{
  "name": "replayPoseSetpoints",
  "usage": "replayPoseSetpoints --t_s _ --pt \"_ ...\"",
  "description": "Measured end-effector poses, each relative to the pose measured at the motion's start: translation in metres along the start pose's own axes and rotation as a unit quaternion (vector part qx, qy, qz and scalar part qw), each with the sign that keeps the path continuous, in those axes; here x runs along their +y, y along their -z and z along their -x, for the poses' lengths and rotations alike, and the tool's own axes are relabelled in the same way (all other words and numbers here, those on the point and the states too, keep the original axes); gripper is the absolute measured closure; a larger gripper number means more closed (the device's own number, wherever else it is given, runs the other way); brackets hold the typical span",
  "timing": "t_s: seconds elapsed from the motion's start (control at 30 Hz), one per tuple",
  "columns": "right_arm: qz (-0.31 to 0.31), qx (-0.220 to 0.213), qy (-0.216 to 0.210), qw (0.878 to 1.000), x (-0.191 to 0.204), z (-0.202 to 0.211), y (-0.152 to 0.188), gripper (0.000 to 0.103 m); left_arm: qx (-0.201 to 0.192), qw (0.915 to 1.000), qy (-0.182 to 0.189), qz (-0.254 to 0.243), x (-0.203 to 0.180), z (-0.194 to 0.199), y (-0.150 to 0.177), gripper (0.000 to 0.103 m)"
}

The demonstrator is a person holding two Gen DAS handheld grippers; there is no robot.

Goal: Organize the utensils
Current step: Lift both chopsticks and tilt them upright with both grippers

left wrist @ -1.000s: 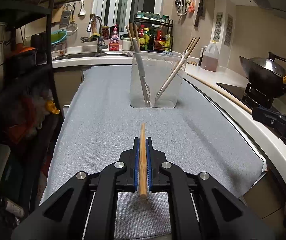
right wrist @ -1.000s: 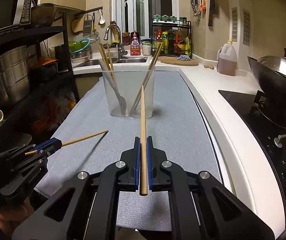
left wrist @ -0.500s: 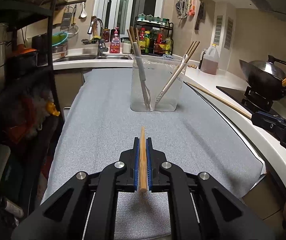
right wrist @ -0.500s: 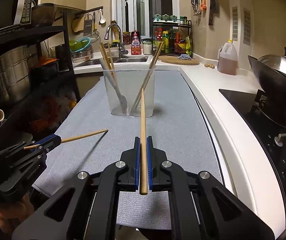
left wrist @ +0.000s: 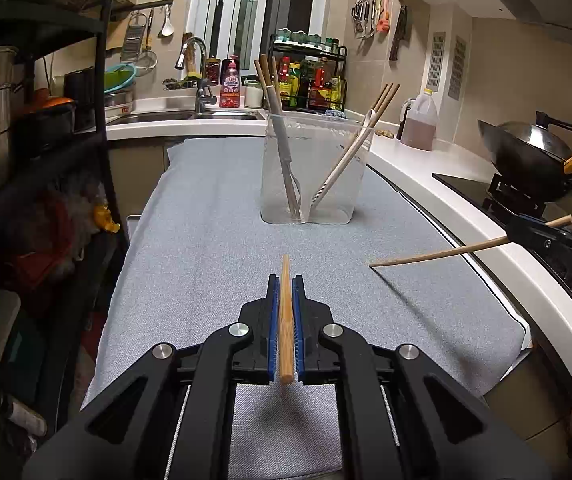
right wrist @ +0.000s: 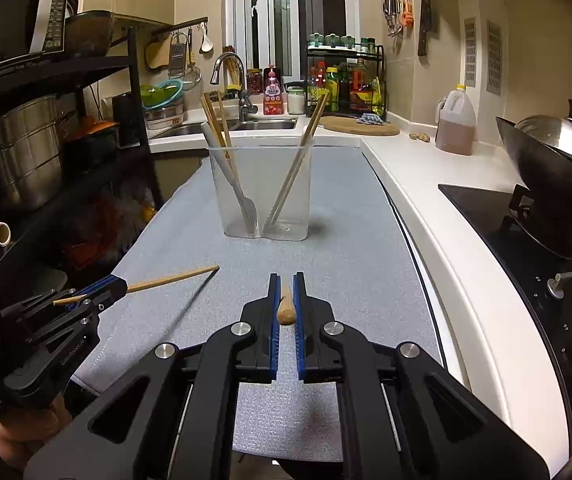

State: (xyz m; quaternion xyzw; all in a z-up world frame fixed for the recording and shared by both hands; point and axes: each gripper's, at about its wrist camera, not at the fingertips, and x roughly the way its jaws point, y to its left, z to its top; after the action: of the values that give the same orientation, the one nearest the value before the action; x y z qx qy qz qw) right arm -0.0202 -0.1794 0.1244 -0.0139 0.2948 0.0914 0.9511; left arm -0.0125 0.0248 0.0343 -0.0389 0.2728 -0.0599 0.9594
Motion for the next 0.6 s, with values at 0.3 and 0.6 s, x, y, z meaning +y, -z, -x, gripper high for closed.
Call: replayPoseSetpoints --t_s 0.3,0.6 --pt "0.007 -0.016 -0.003 1.0 0.001 0.006 -0.02 0.097 0.0 0.9999 0.011 0.006 0.0 0.001 -0.009 0.096" --pt "0.016 -0.023 -0.01 1.0 0.006 0.005 -0.05 0.097 0.017 0.9953 0.087 0.038 0.01 -0.001 -0.041 0.096"
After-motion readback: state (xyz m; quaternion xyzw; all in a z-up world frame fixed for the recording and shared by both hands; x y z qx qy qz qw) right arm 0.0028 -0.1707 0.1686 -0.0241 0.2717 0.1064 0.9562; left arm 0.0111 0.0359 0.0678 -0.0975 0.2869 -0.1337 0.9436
